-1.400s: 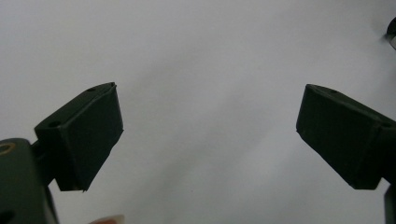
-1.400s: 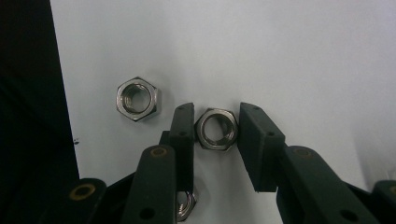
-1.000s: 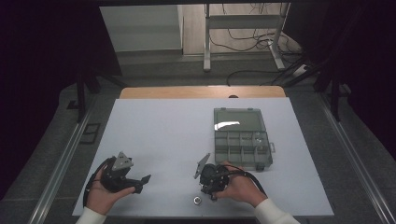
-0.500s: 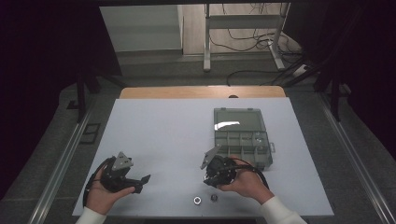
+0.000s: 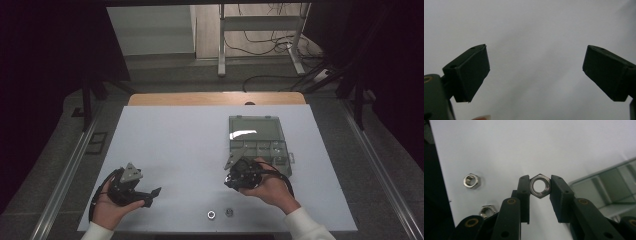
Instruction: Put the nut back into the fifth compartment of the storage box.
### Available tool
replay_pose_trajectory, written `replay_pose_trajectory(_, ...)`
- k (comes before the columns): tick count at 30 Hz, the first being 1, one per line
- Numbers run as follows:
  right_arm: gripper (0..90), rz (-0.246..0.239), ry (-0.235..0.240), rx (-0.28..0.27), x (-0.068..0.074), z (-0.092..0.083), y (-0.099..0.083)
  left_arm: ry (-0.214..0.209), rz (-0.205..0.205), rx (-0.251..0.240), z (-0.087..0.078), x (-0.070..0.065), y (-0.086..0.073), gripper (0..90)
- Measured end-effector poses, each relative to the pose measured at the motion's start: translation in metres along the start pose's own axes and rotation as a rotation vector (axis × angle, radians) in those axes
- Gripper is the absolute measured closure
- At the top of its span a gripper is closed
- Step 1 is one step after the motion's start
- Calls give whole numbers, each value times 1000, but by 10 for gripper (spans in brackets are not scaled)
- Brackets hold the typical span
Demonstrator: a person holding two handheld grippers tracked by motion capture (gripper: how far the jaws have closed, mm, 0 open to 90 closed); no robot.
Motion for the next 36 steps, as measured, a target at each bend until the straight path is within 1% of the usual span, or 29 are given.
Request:
replay_pose_trajectory(1, 705, 0, 0, 0, 0, 0, 0, 0, 0, 1, 0, 0, 0, 75)
replay_pose_trajectory(3, 705, 22, -23, -10, -5, -2, -2, -1, 2, 1, 0, 0, 0, 75)
replay_pose_trajectory(5, 705, 36, -33, -15, -8, -4, -3, -1, 1, 1, 0, 0, 0, 75)
replay_pose_trajectory(7, 705, 41, -34, -17, -10, -4, -3, -1, 1, 1, 0, 0, 0, 75)
replay_pose_trajectory(8, 705, 51, -42, -20, -13, -5, -5, -2, 1, 1, 0, 0, 0, 75)
replay_pose_trajectory(9, 705, 51, -42, -20, -13, -5, -5, -2, 1, 1, 0, 0, 0, 75)
replay_pose_trajectory(10, 705, 66, -51, -21, -16, -7, -6, -3, 1, 1, 0, 0, 0, 75)
replay_pose_trajectory(12, 704, 76, -63, -24, -20, -8, -8, -2, 2, 1, 0, 0, 0, 75)
replay_pose_trajectory(15, 704, 93, -81, -25, -25, -9, -9, -1, 2, 1, 0, -1, 0, 75)
replay_pose_trajectory(19, 705, 108, -91, -25, -30, -10, -11, -1, 2, 1, 0, -1, 0, 75)
replay_pose_trajectory(24, 705, 137, -122, -19, -39, -8, -13, -1, 2, 2, 0, -1, 0, 75)
replay_pose_trajectory(29, 705, 156, -144, -13, -45, -5, -13, 0, 2, 3, 0, -1, 0, 75)
replay_pose_trajectory(36, 704, 164, -150, -2, -50, -1, -13, -2, 2, 3, 0, -1, 0, 75)
Point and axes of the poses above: each handheld gripper's, and its own axes: z roughly forward along the jaws, y roughly out of its top, x roughly to its left, the point moved 2 cm from there along z, roughly forward along the jaws, and after that the axes turned 1 degree about x, right-handed, at the moved point
